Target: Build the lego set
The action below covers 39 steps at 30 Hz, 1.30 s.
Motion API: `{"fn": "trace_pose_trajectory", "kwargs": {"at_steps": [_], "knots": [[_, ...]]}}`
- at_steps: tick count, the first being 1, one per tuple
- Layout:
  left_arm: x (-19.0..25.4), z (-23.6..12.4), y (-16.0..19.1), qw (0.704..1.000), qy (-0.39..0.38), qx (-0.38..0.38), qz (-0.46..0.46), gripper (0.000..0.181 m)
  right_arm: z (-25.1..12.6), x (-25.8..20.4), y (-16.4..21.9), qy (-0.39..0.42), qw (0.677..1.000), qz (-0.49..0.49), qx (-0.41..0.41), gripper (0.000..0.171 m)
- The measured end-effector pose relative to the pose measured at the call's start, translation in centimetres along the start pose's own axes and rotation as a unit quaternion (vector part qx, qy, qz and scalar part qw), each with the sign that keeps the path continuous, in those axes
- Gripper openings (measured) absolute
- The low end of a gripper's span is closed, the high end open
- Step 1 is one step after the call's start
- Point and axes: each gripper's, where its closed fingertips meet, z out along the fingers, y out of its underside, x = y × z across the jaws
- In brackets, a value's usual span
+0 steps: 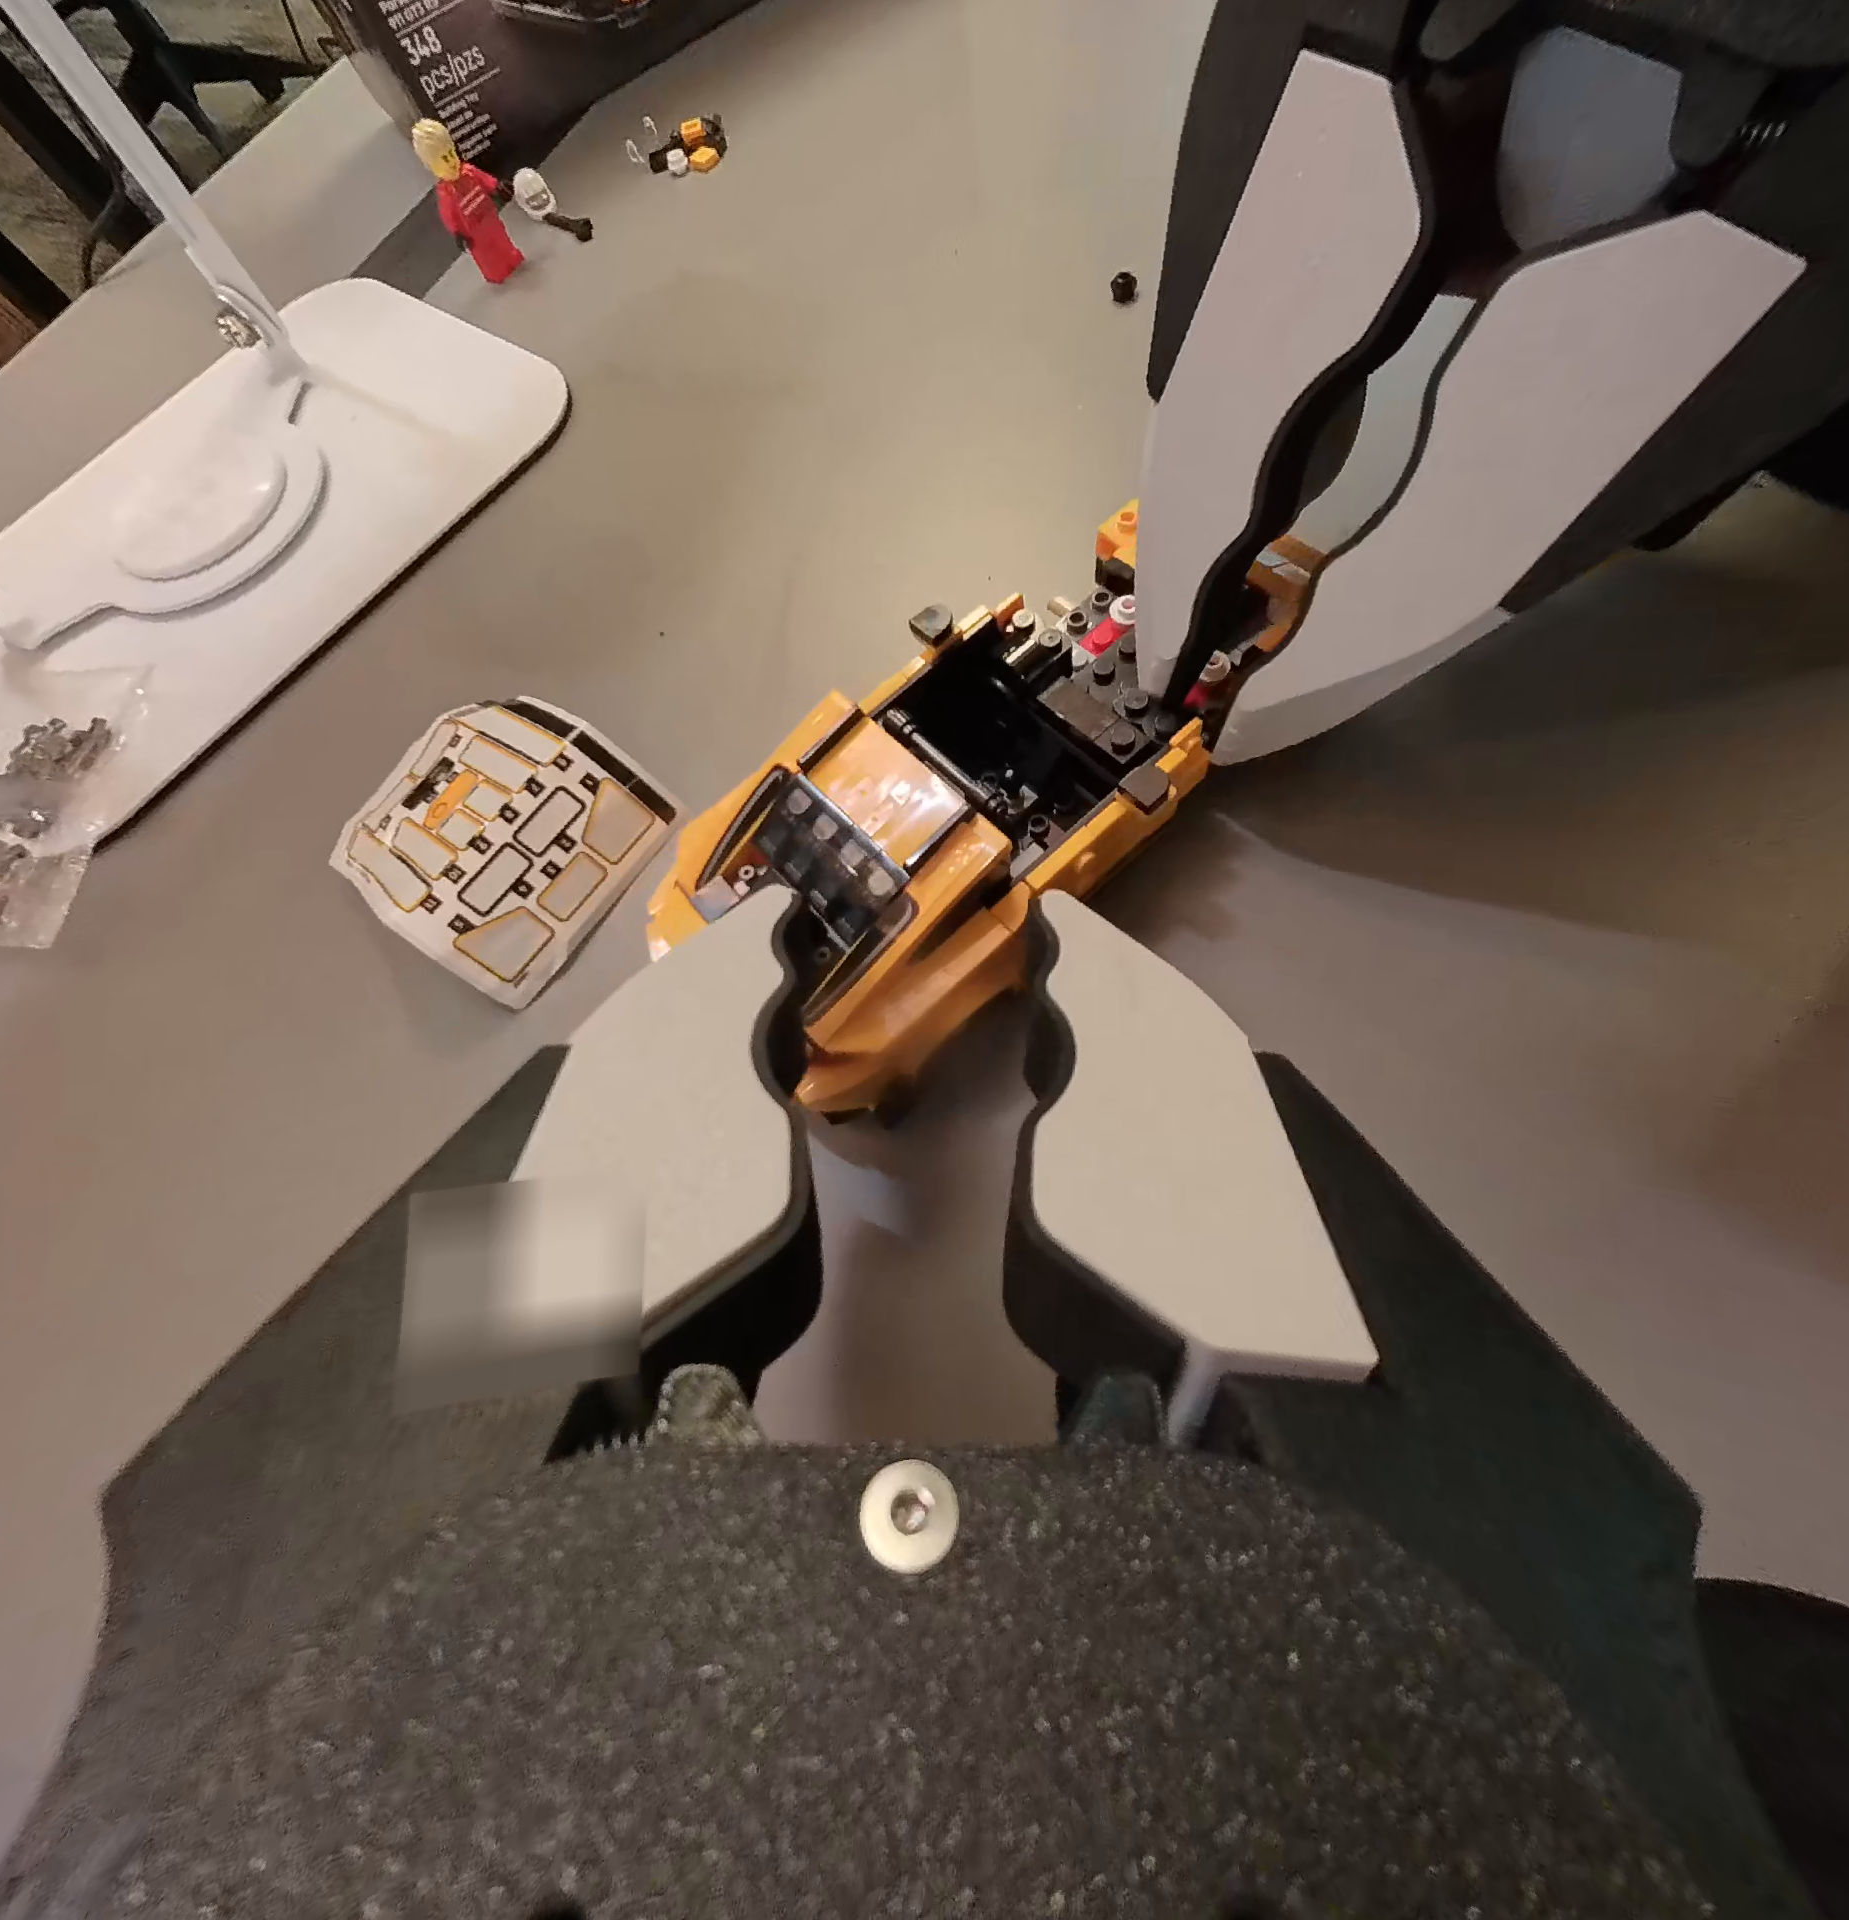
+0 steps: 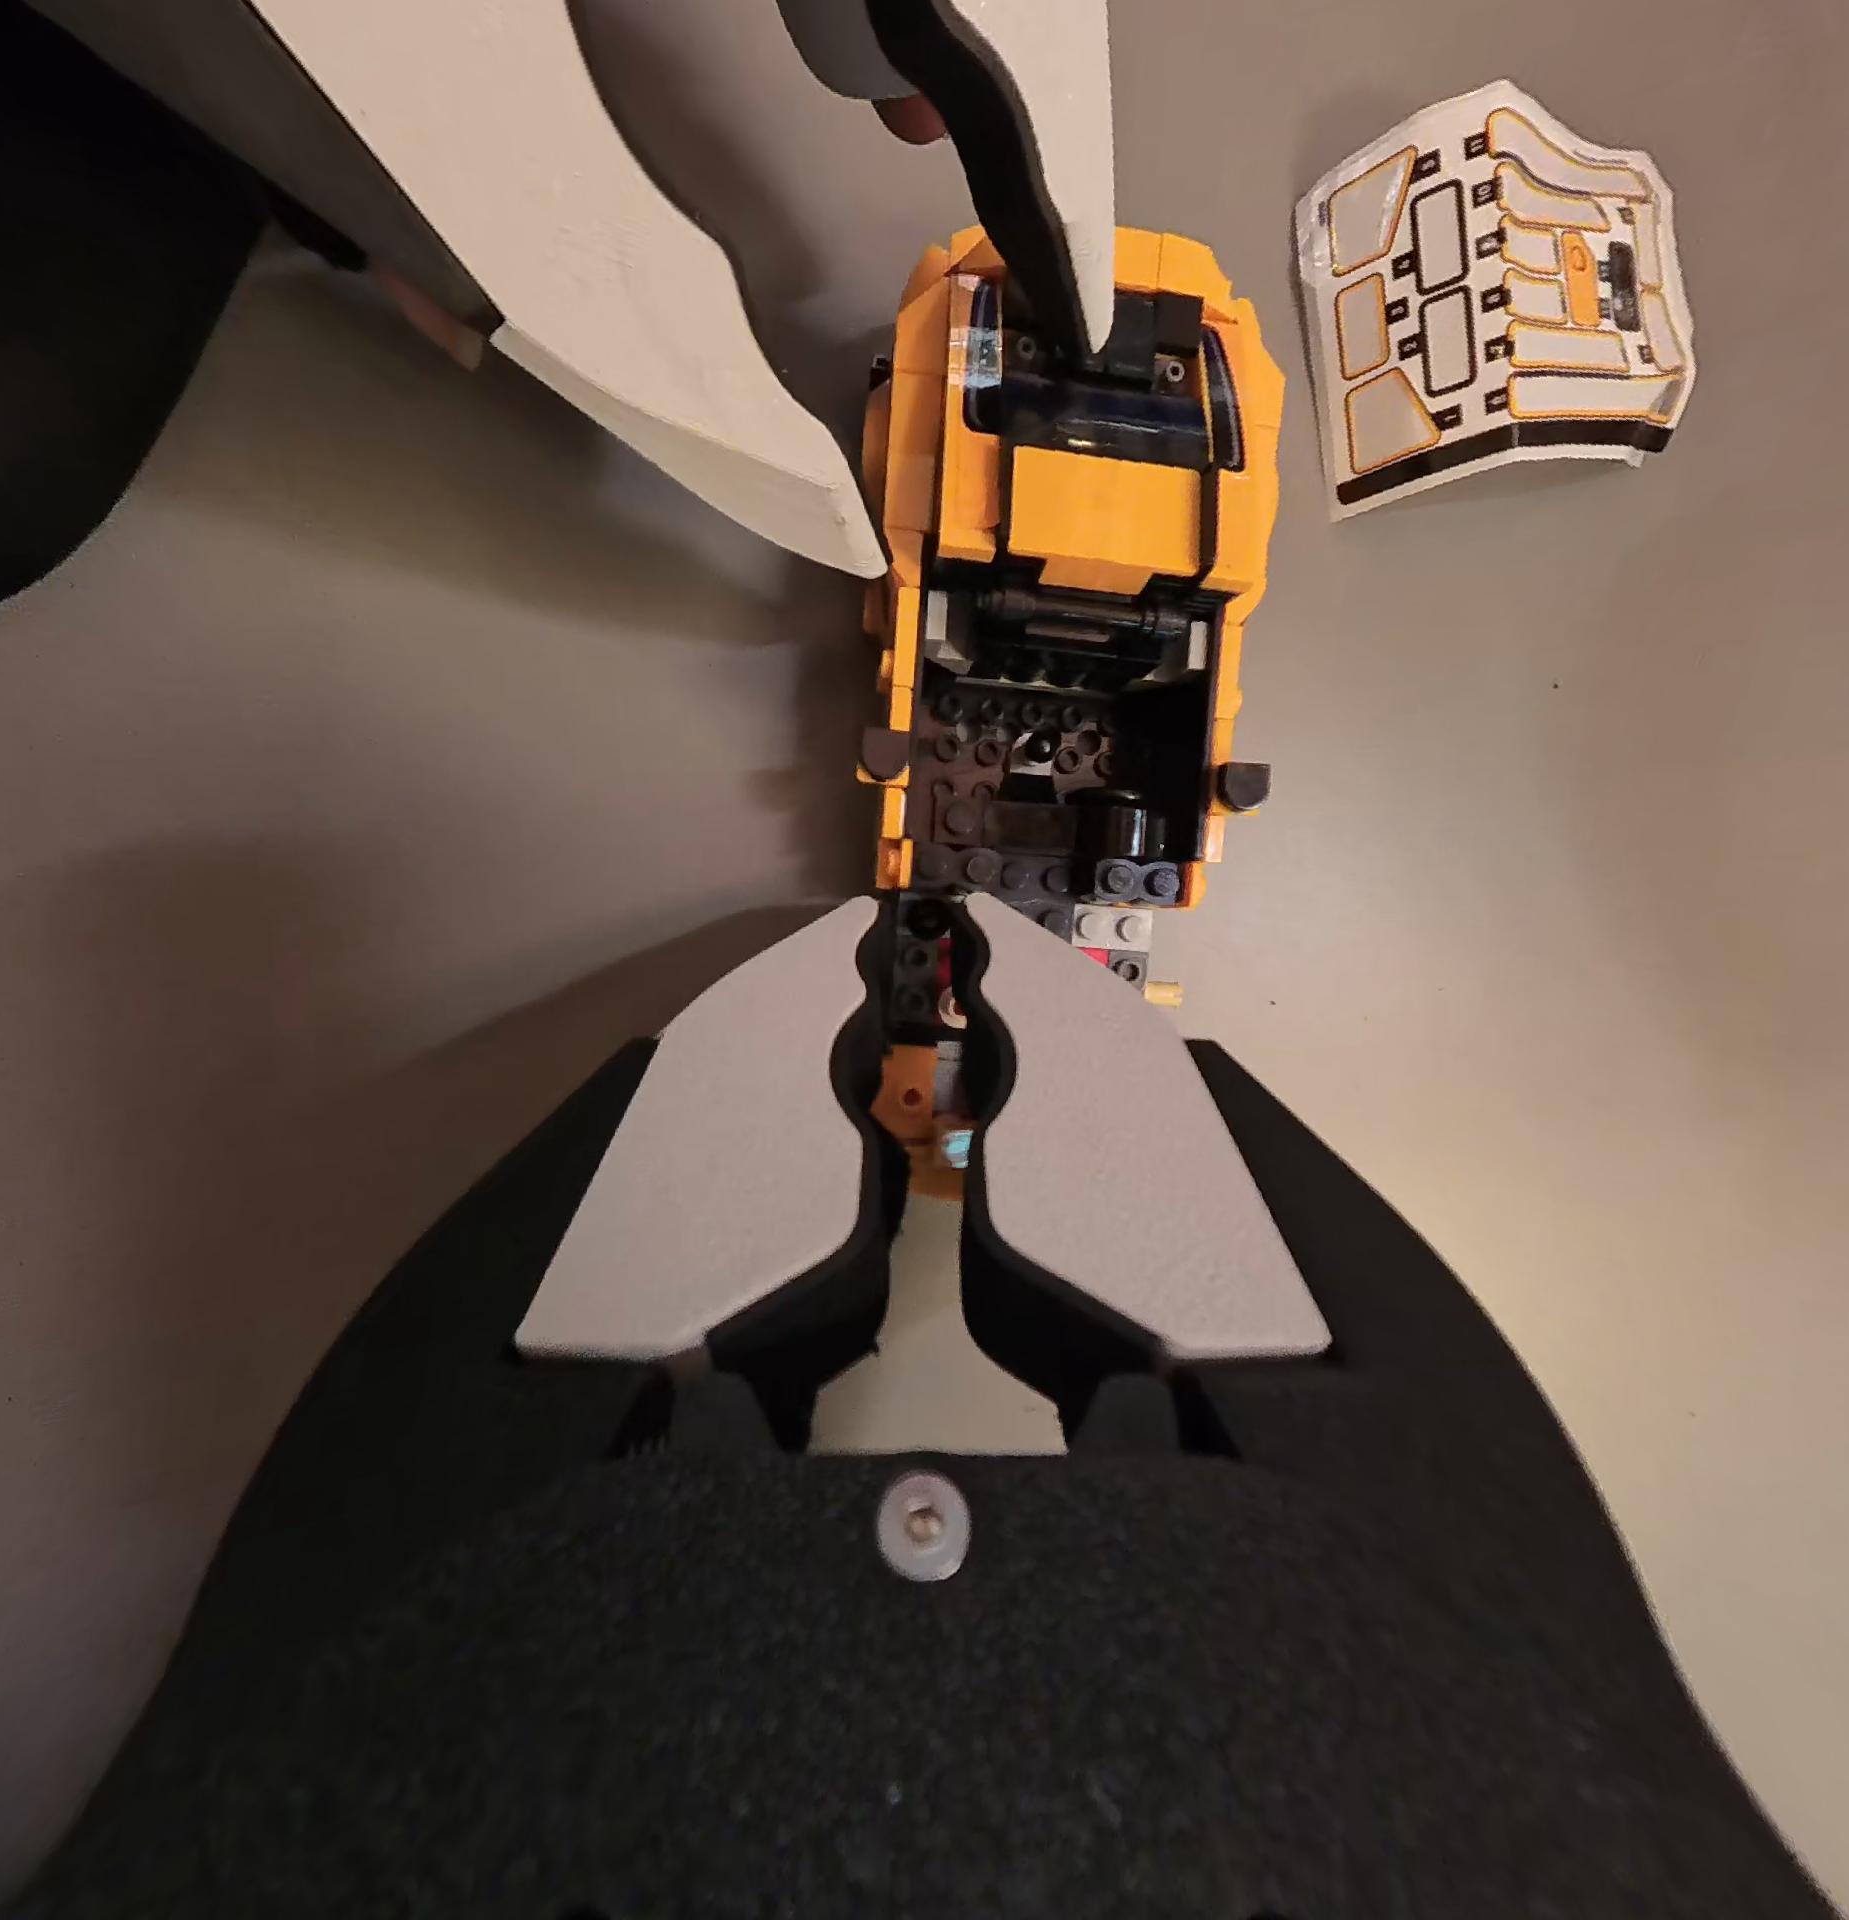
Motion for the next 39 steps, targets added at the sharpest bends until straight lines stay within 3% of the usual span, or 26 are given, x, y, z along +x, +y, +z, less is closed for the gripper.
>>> {"fn": "trace_pose_trajectory", "kwargs": {"at_steps": [12,21,39], "knots": [[-0.04,-0.01,-0.03,1.0,0.002,0.002,-0.002,0.039,-0.4,-0.02,-0.18,0.0,1.0,0.009,0.017,0.014],[-0.04,-0.02,-0.03,1.0,0.002,0.002,-0.001,0.038,-0.95,0.39,-0.15,-0.063,0.994,0.072,0.048,0.005],[0.16,0.17,-0.23,1.0,0.003,0.004,-0.002,0.038,-0.41,0.07,0.13,-0.091,0.995,0.032,0.002,0.004]]}}
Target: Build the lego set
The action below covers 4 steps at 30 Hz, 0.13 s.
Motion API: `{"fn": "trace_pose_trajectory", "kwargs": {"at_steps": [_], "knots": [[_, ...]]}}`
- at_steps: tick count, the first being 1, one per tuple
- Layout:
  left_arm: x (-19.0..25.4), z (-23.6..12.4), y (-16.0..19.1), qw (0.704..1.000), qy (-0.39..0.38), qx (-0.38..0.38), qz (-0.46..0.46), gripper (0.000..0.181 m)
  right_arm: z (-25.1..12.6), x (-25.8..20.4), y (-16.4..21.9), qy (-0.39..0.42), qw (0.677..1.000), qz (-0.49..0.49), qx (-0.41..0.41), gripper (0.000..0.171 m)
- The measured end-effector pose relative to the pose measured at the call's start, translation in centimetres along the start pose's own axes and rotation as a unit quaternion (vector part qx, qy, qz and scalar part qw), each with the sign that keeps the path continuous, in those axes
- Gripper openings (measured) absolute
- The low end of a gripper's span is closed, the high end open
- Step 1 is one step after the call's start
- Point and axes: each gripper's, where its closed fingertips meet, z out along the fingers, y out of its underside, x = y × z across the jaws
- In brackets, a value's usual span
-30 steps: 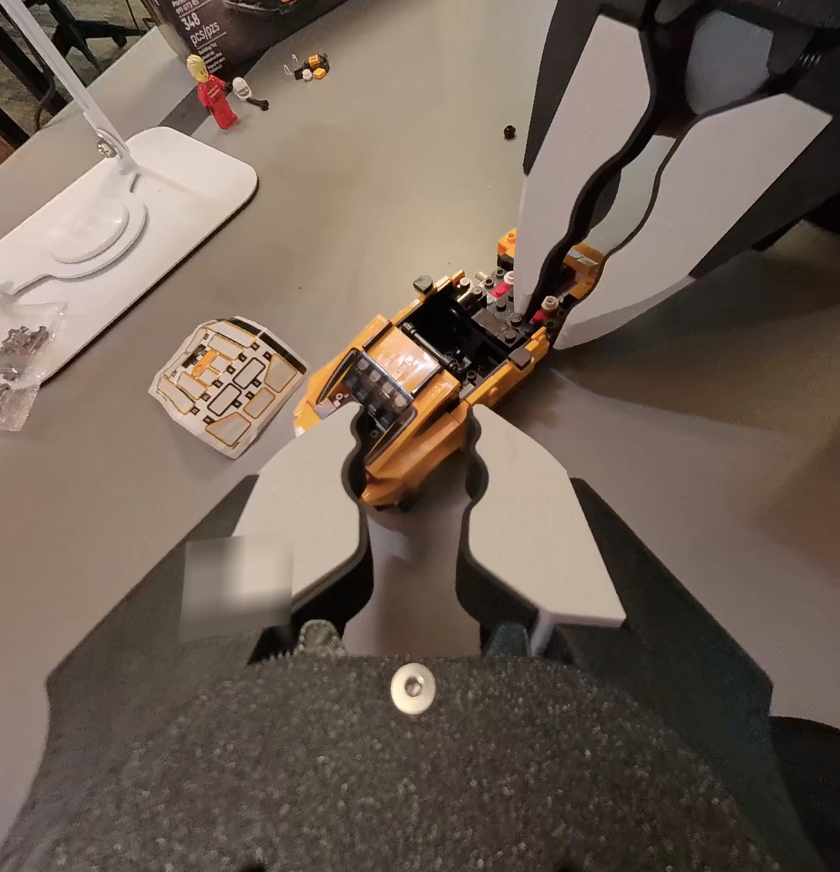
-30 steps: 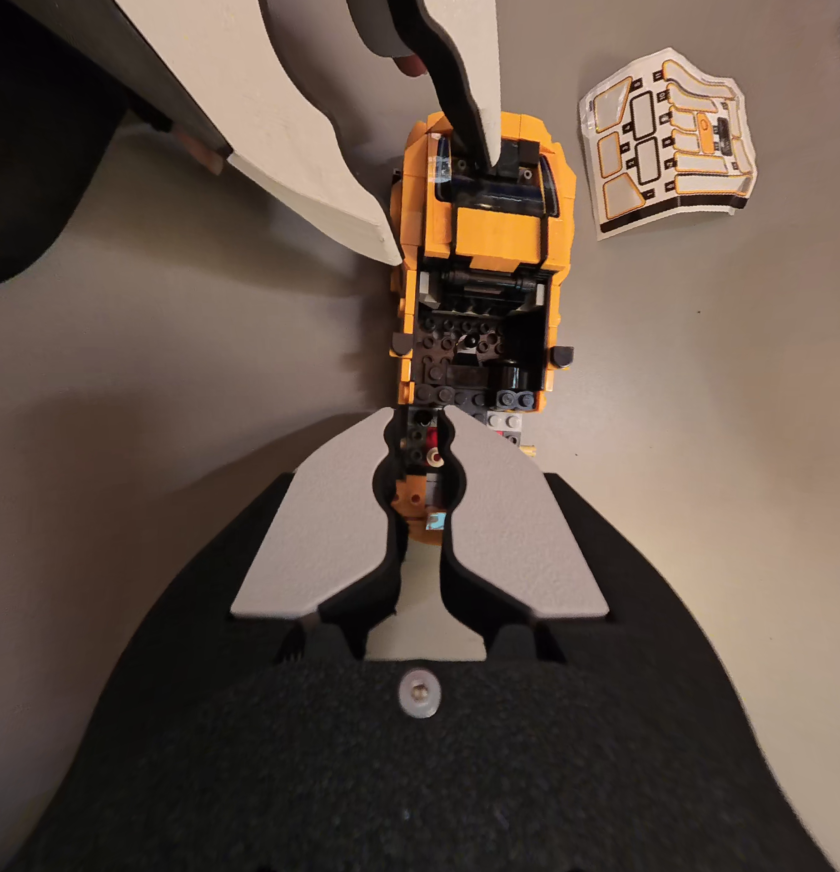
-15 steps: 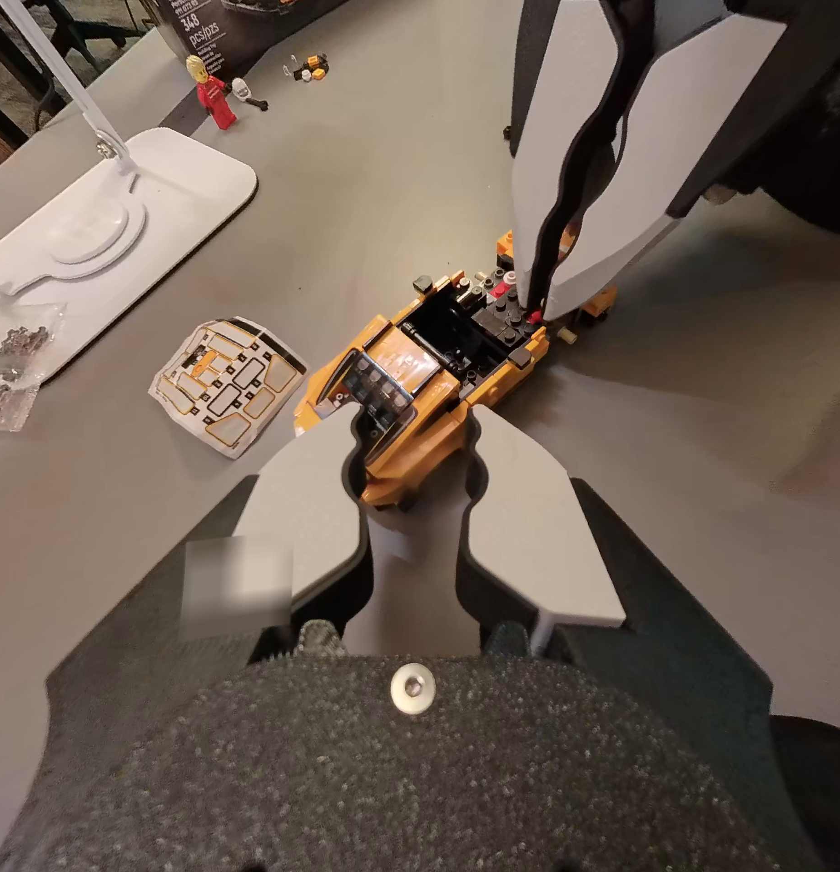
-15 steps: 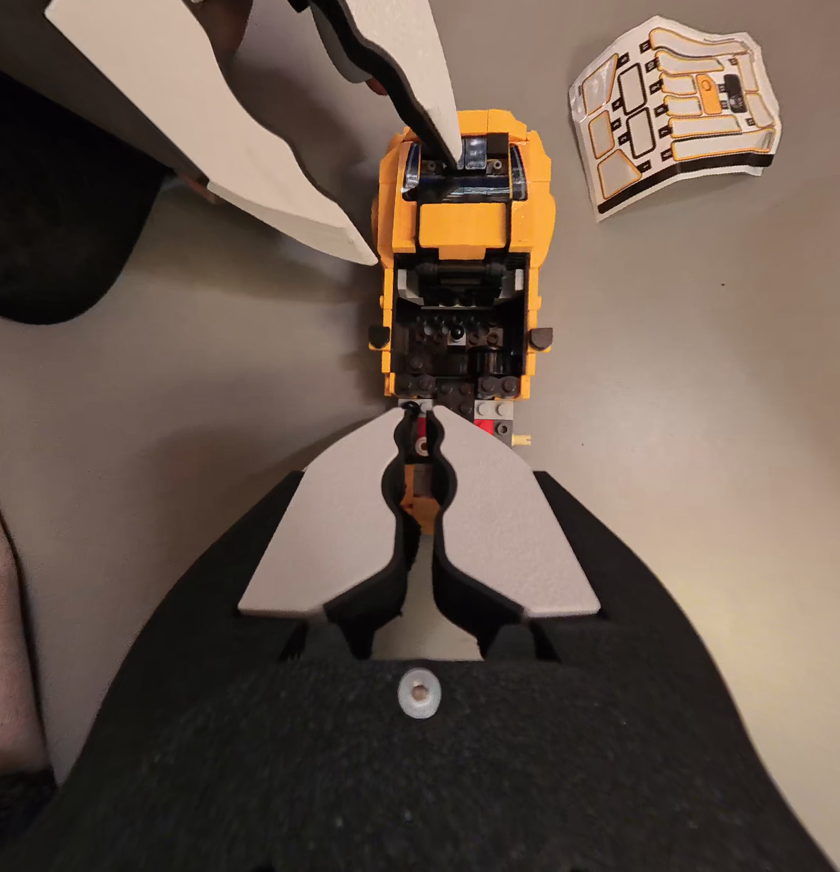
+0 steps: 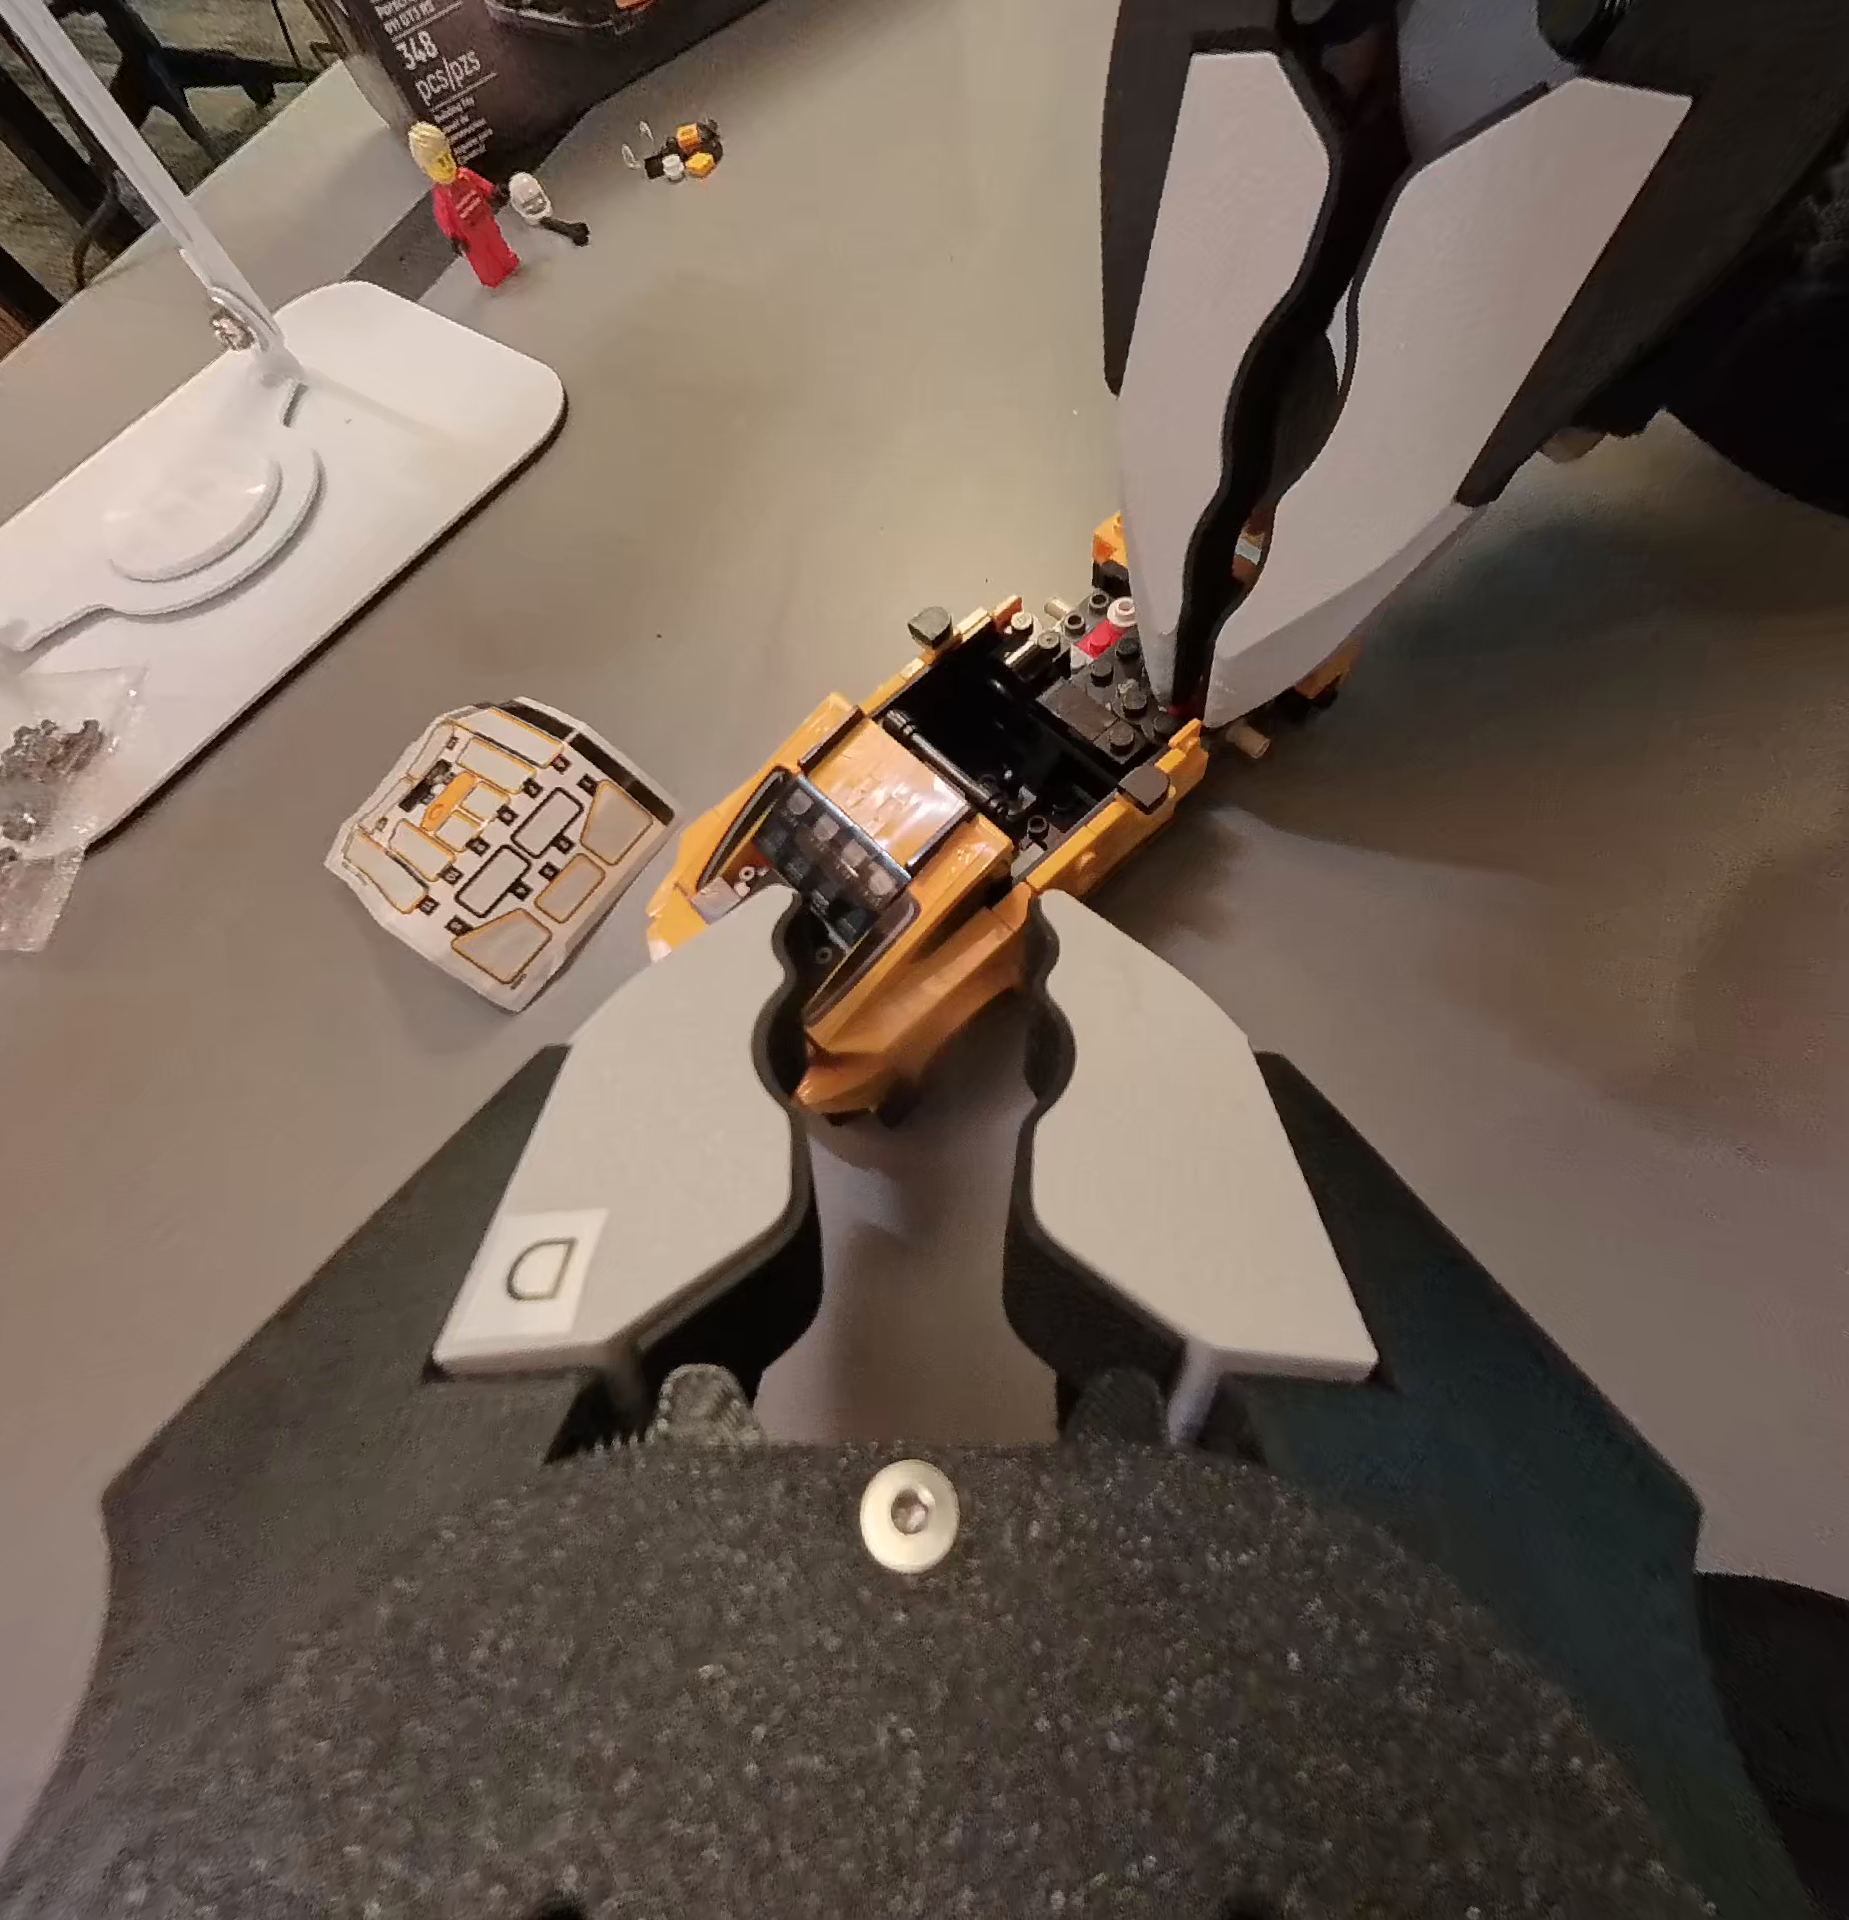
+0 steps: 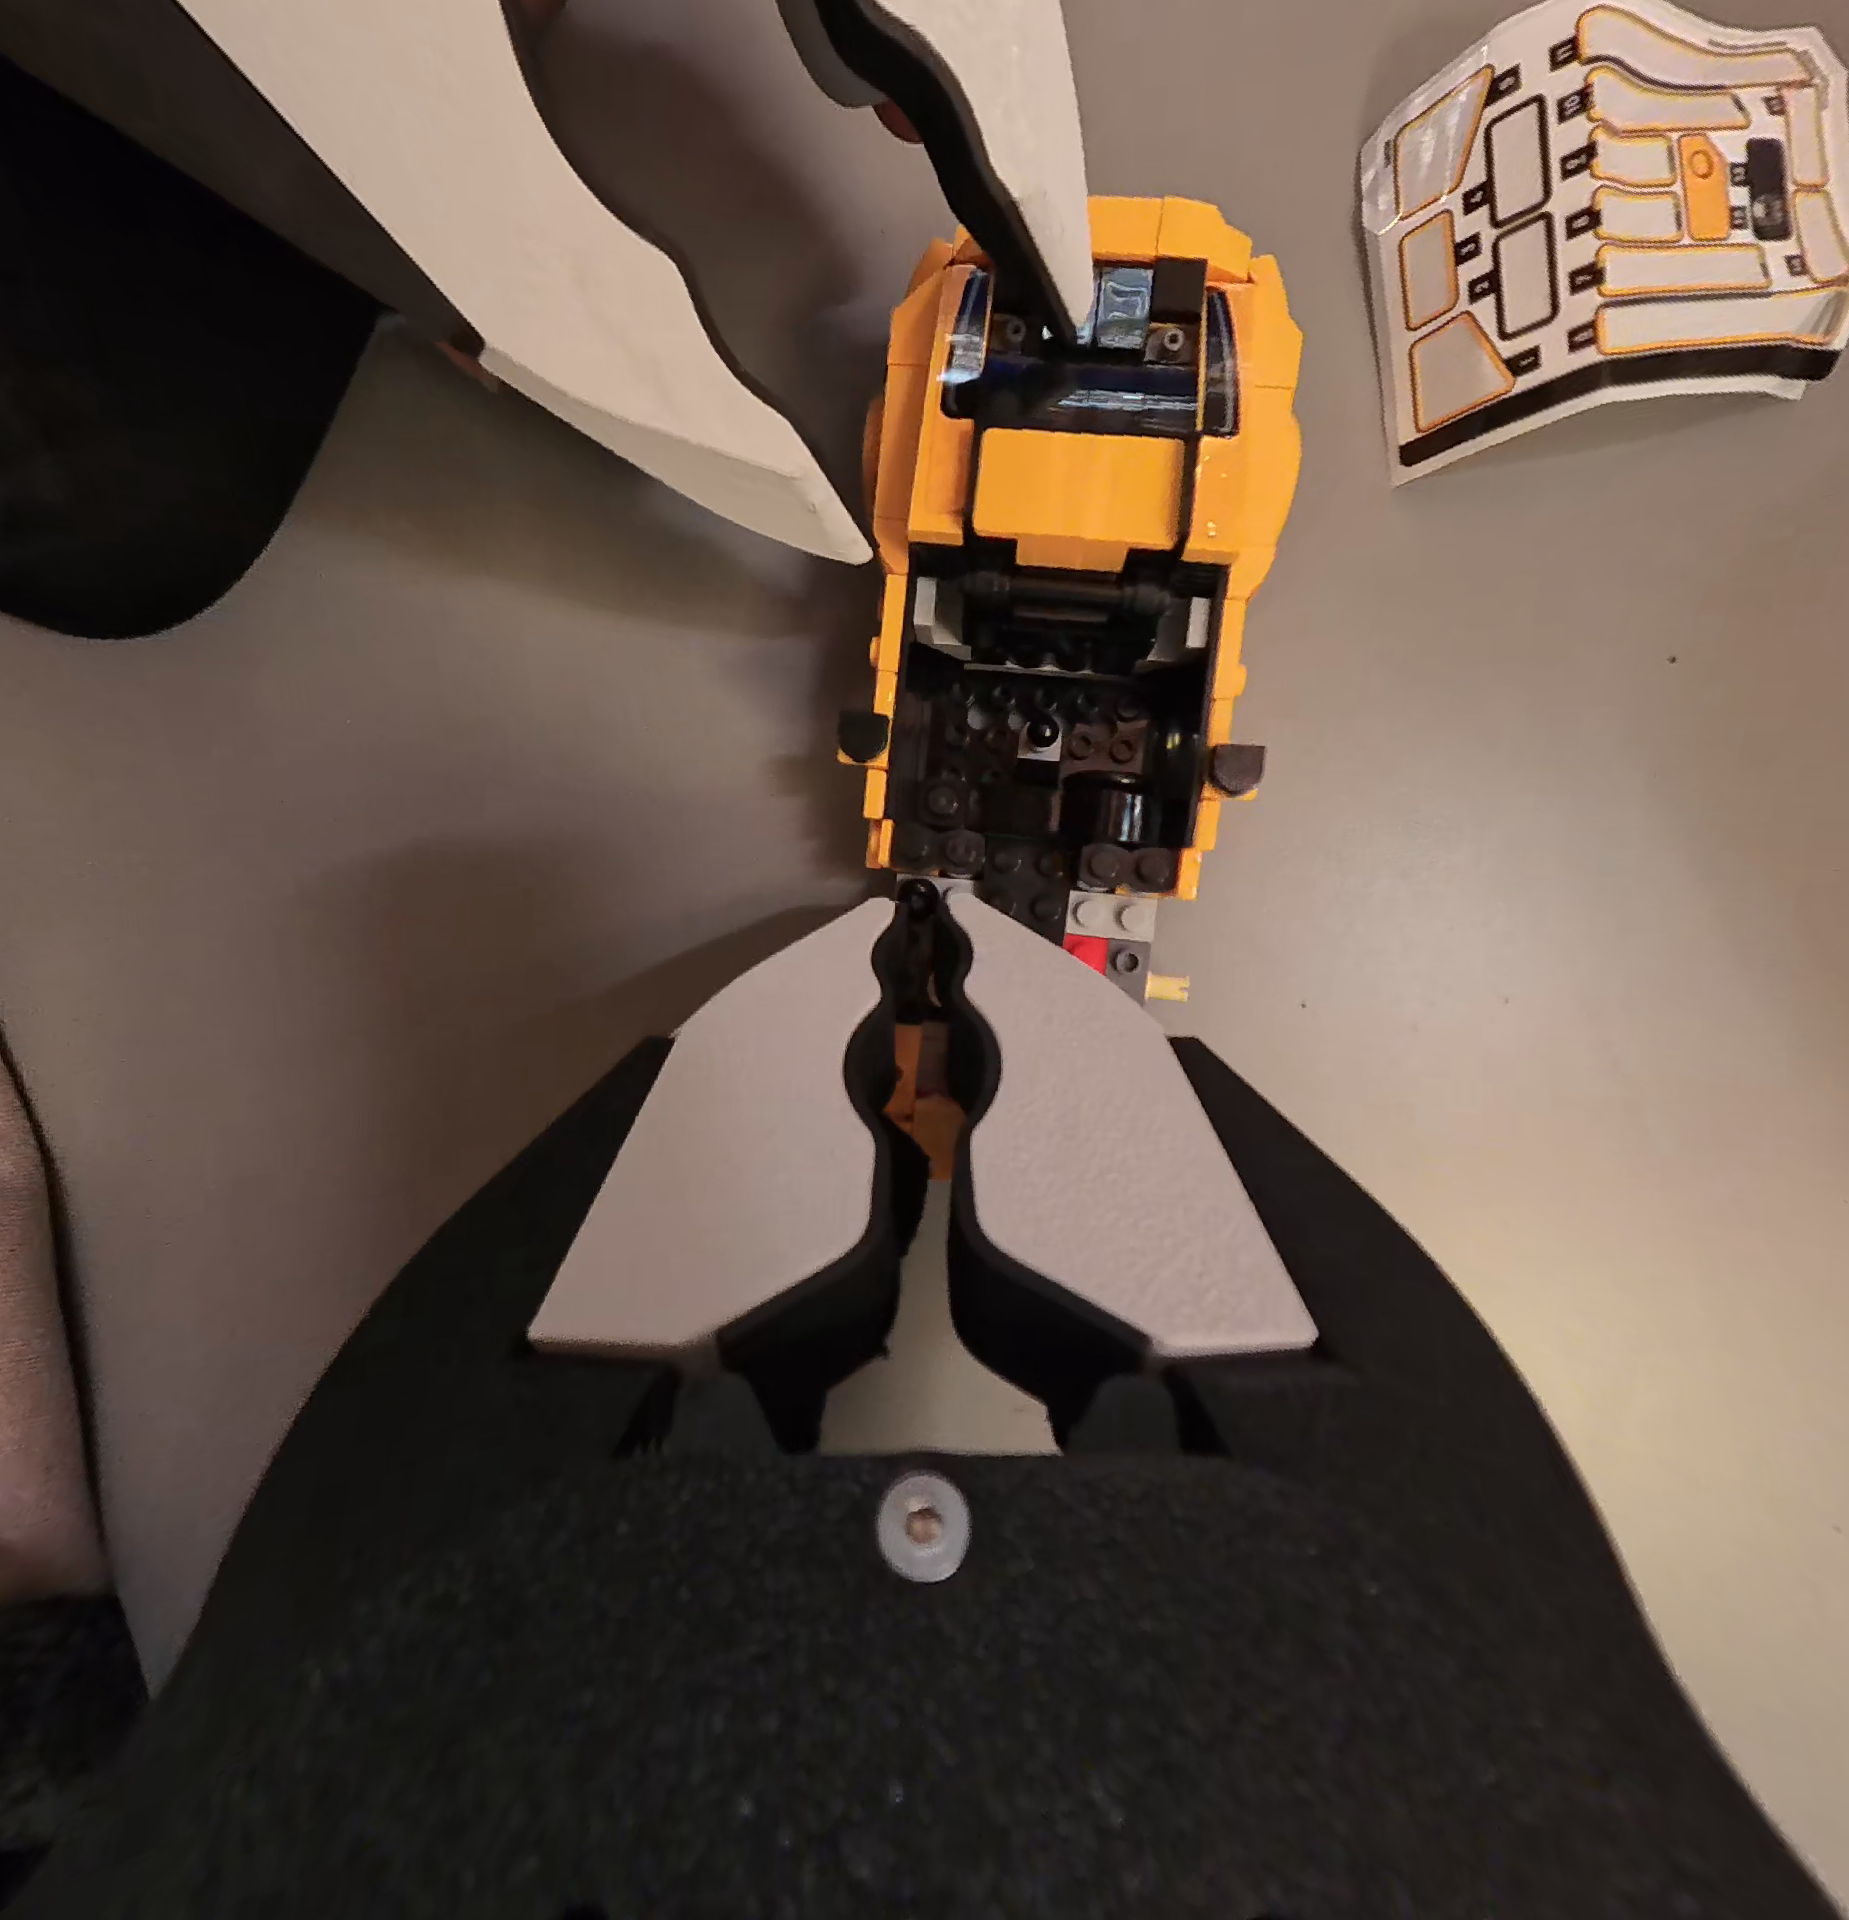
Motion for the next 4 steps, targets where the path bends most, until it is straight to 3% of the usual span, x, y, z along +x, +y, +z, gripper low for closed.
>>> {"fn": "trace_pose_trajectory", "kwargs": {"at_steps": [4], "knots": [[-0.19,-0.12,0.21,1.0,0.0,-0.001,0.001,0.038,0.06,-0.07,-0.05,-0.001,1.0,-0.011,-0.01,0.003]]}}
